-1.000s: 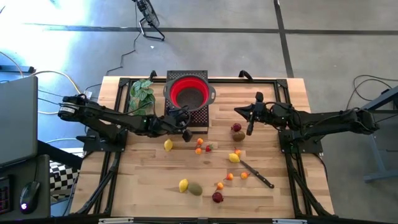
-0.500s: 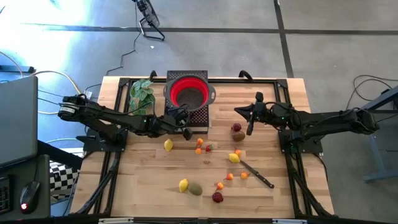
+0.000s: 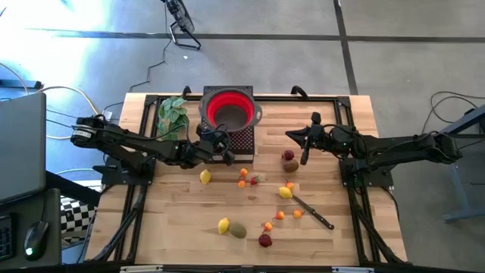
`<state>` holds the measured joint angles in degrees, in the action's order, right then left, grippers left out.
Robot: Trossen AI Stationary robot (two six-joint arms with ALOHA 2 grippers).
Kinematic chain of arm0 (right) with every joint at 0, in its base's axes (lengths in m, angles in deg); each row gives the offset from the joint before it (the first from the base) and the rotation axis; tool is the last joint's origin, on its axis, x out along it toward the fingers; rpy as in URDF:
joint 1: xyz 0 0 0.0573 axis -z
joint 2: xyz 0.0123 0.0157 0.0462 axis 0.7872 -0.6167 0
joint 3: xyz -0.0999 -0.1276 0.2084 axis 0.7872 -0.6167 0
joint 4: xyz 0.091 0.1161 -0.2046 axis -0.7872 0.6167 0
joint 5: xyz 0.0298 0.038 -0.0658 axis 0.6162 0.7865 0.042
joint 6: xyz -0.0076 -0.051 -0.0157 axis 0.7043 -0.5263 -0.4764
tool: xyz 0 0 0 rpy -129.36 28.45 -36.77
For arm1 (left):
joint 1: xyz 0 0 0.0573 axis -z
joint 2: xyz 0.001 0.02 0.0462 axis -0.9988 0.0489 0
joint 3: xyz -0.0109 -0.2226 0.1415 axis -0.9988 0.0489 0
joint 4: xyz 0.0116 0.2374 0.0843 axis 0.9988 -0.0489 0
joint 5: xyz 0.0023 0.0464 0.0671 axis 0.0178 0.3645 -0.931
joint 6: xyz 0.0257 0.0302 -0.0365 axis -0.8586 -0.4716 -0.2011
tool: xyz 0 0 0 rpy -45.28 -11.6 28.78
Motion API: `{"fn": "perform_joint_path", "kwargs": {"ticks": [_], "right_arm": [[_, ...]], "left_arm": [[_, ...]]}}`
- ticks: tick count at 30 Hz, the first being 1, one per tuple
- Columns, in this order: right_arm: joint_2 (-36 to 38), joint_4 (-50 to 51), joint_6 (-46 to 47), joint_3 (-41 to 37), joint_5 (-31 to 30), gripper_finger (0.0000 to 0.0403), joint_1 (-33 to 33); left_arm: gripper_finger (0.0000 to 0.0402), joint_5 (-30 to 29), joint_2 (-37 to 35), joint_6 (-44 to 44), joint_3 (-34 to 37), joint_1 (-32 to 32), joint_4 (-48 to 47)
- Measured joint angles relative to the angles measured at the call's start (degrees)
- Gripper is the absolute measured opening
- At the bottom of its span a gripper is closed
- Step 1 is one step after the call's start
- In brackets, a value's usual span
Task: Pick & Place Fruit
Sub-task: Put the red strainer bowl on the shelf
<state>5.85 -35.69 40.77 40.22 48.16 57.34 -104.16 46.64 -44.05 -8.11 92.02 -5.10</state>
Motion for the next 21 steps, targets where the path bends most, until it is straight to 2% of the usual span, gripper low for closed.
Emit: {"fn": "perform_joint_path", "kwargs": {"ticks": [11,21], "right_arm": [[0.0,0.0,0.0,0.0,-0.2,0.0002,0.0],[0.0,0.0,-0.4,0.0,-0.2,0.0002,0.0]], "left_arm": [[0.0000,7.0,0.0,-1.6,0.0,-6.8,0.0],[0.0000,9.8,0.0,-4.1,0.0,-11.2,0.0]]}}
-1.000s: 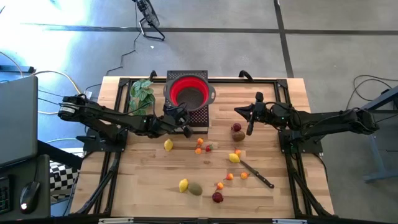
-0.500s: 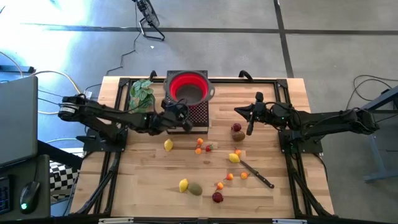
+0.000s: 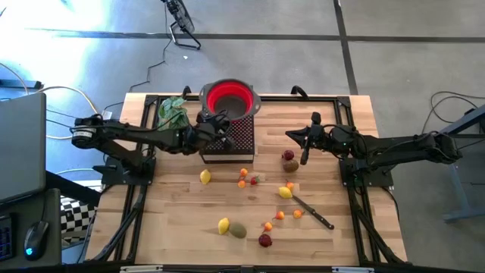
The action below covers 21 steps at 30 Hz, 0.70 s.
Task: Pick & Place Fruit
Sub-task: Put the red strainer bowl on the shelf, then put the right lemon into the red strainer bowl
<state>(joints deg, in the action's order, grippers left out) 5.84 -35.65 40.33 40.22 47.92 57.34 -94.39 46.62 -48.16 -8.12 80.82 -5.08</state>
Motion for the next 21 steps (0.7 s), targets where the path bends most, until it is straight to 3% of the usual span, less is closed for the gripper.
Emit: {"fn": "perform_joint_path", "kwargs": {"ticks": [12,21], "right_arm": [[0.0,0.0,0.0,0.0,0.0,0.0002,0.0],[0.0,0.1,0.5,0.0,0.0,0.0002,0.0]], "left_arm": [[0.0000,6.9,0.0,-1.7,0.0,-5.0,0.0],[0.0000,10.6,0.0,-1.5,0.0,-1.5,3.3]]}}
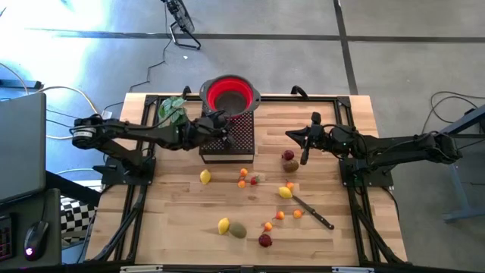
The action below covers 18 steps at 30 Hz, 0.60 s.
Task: Pick & Place Fruit
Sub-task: Put the right lemon into the red strainer bowl
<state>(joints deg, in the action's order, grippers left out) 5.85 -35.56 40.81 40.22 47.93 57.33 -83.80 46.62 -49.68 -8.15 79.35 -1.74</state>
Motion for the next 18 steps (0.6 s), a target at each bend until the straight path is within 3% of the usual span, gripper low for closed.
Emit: {"fn": "perform_joint_path", "kwargs": {"ticks": [10,18], "right_arm": [[0.0,1.4,2.0,0.0,0.1,0.0002,0.0],[0.0,3.1,4.3,0.0,0.2,0.0002,0.0]], "left_arm": [[0.0000,1.6,-0.2,-0.6,0.0,7.4,1.6],[0.0000,13.5,-7.1,-7.7,-0.1,8.2,-0.3]]}}
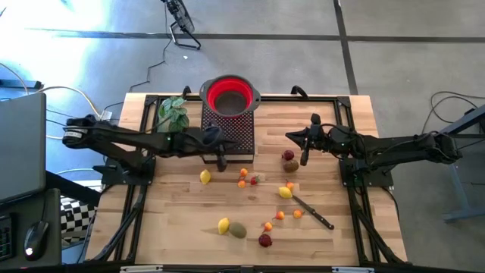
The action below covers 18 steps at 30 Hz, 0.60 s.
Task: Pick & Place Fruit
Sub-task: Put the right lemon into the red strainer bowl
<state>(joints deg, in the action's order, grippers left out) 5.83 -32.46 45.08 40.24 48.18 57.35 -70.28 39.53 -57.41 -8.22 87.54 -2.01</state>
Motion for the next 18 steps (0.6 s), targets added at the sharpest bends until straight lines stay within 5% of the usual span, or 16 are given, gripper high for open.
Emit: {"fn": "perform_joint_path", "kwargs": {"ticks": [18], "right_arm": [[0.0,3.7,3.5,0.0,0.0,0.0002,0.0]], "left_arm": [[0.0000,1.1,-15.6,-7.3,0.1,-0.5,-20.8]]}}
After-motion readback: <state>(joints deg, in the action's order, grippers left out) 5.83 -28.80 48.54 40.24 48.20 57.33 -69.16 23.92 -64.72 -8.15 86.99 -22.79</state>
